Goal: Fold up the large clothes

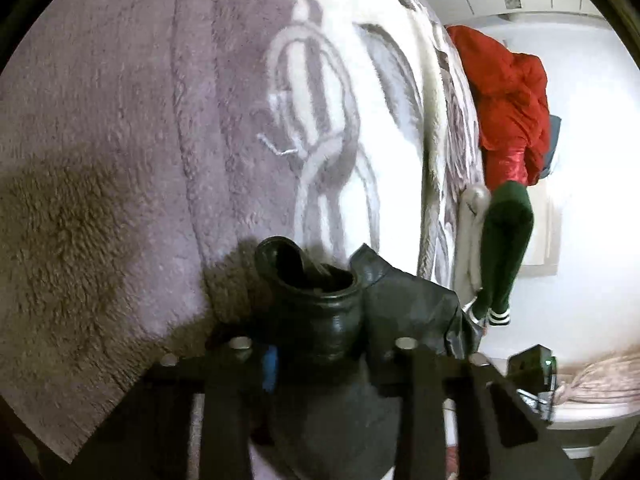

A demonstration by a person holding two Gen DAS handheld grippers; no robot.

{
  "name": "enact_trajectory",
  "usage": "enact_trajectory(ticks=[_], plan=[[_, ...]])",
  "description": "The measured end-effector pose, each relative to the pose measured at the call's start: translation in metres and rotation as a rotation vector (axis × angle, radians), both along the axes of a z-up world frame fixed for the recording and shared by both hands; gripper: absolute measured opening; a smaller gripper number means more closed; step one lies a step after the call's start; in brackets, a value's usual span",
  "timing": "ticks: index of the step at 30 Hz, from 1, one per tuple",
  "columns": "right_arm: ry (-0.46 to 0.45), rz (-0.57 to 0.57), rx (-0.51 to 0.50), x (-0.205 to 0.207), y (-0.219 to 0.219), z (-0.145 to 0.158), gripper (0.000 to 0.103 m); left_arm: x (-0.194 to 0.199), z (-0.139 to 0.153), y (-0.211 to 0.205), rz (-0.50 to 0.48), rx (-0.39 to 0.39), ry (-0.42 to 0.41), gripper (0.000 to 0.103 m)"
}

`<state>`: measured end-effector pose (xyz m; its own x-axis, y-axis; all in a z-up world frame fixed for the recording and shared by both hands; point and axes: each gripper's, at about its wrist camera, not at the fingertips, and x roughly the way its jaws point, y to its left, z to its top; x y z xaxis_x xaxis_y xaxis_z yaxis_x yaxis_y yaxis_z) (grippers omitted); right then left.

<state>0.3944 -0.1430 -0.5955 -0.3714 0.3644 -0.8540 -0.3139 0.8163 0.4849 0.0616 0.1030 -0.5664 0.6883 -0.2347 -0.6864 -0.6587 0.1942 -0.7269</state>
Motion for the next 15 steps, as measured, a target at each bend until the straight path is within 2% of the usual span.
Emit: enact_trajectory(ticks=[3, 4, 7, 9, 10, 12, 13, 15], plan=[[-0.067, 0.066, 0.004, -0.005, 0.007, 0.000, 0.062, -0.010, -0.006, 0.002, 0.007, -0.010, -0.011, 0.022], [-0.087, 0.055, 0.005, -0.006, 0.008, -0.001, 0.051, -0.013, -0.007, 0.002, 0.009, -0.017, -0.011, 0.022], [-0.142, 0.004, -0.041, -0.005, 0.014, -0.005, 0.038, -0.012, -0.013, 0.004, -0.003, -0.034, -0.004, 0.022], [-0.106, -0.098, -0.070, 0.001, 0.010, -0.018, 0.036, -0.006, -0.014, 0.006, -0.038, -0.026, -0.004, 0.022], [-0.048, -0.194, -0.084, 0.007, 0.002, -0.032, 0.035, -0.005, -0.014, 0.006, -0.052, -0.020, 0.000, 0.023], [0.020, -0.275, -0.079, 0.012, -0.005, -0.051, 0.035, -0.001, -0.014, 0.007, -0.067, -0.011, 0.011, 0.023], [0.044, -0.290, -0.071, 0.014, -0.006, -0.054, 0.036, 0.000, -0.013, 0.008, -0.073, -0.014, 0.017, 0.023], [0.064, -0.245, -0.047, 0.017, -0.006, -0.045, 0.038, 0.002, -0.009, 0.009, -0.087, -0.011, 0.033, 0.026]])
